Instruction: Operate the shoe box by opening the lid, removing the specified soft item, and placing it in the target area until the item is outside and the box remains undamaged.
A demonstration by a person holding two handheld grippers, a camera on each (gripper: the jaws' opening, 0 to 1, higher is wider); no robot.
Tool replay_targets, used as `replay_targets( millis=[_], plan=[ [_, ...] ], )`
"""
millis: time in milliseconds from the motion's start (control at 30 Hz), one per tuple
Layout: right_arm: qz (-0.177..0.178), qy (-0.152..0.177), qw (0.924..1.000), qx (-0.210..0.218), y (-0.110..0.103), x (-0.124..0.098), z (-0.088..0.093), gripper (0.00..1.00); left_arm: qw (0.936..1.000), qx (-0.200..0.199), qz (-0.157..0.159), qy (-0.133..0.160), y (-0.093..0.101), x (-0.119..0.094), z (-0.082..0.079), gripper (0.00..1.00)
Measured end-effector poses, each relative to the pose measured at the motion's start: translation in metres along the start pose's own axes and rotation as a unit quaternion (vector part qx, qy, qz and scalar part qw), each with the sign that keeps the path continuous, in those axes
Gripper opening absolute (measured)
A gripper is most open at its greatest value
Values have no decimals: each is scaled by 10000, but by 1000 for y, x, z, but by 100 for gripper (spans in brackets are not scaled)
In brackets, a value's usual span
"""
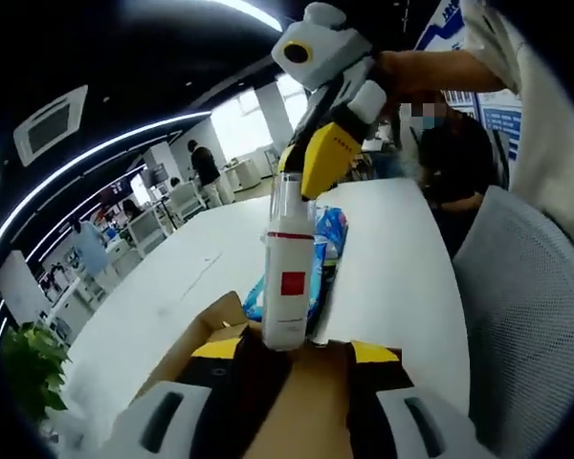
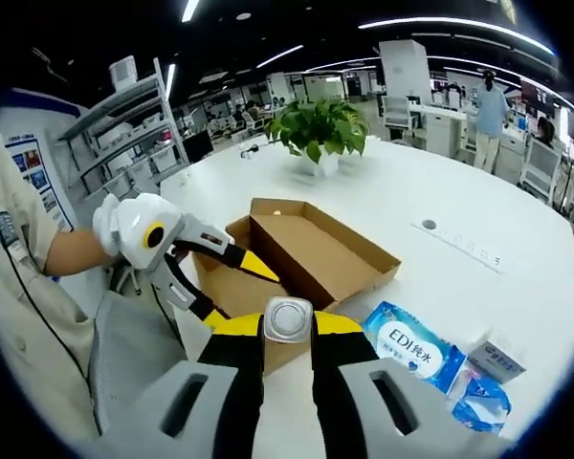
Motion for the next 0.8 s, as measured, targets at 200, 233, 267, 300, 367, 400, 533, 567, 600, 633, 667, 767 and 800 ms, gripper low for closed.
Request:
replay_targets(
  millis=[200,233,267,300,367,400,533,567,600,633,667,767,800],
  plan=[
    [81,-93,9996,-255,5,-10,-10,15,9985,-505,-188,-60,-11,-7,4,50],
    [95,-113,9994,-298,6,-13,-13,15,9981,-567,-233,-81,-13,-9,5,51],
    [114,-128,9993,-344,7,-14,-14,15,9978,-604,-252,-99,-14,-10,6,51],
    [133,-142,9990,-392,9,-17,-17,15,9975,-645,-263,-128,-16,-11,7,52],
    [158,-155,9987,-457,10,-20,-21,15,9972,-672,-294,-152,-18,-13,8,54],
    [173,-158,9986,-482,11,-21,-22,15,9969,-696,-325,-156,-20,-15,9,55],
    [255,-193,9977,-602,16,-28,-29,15,9945,-942,-421,-182,-25,-20,12,59],
    [279,-204,9974,-628,18,-30,-31,15,9940,-987,-434,-184,-26,-21,13,60],
    [293,-210,9972,-651,18,-31,-32,15,9933,-1042,-456,-181,-27,-22,14,61],
    [306,-224,9970,-680,19,-33,-33,15,9928,-1082,-478,-187,-28,-23,15,62],
    [318,-237,9967,-711,21,-34,-34,15,9921,-1136,-500,-196,-29,-24,16,62],
    [365,-266,9960,-774,24,-37,-37,15,9907,-1231,-535,-237,-32,-26,20,64],
    [384,-288,9956,-809,25,-38,-38,15,9905,-1235,-548,-240,-33,-27,21,65]
  ],
)
Point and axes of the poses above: the point that each gripper's makers call its tool centre point, and the gripper's own axes: x roughly forward along the fingers, y roughly to its right, z roughly out of its underside, the point moved 9 cm from there along -x, roughly backward along the fingers, and after that the axes turned 14 degrees about -z, right-handed, at the moved point
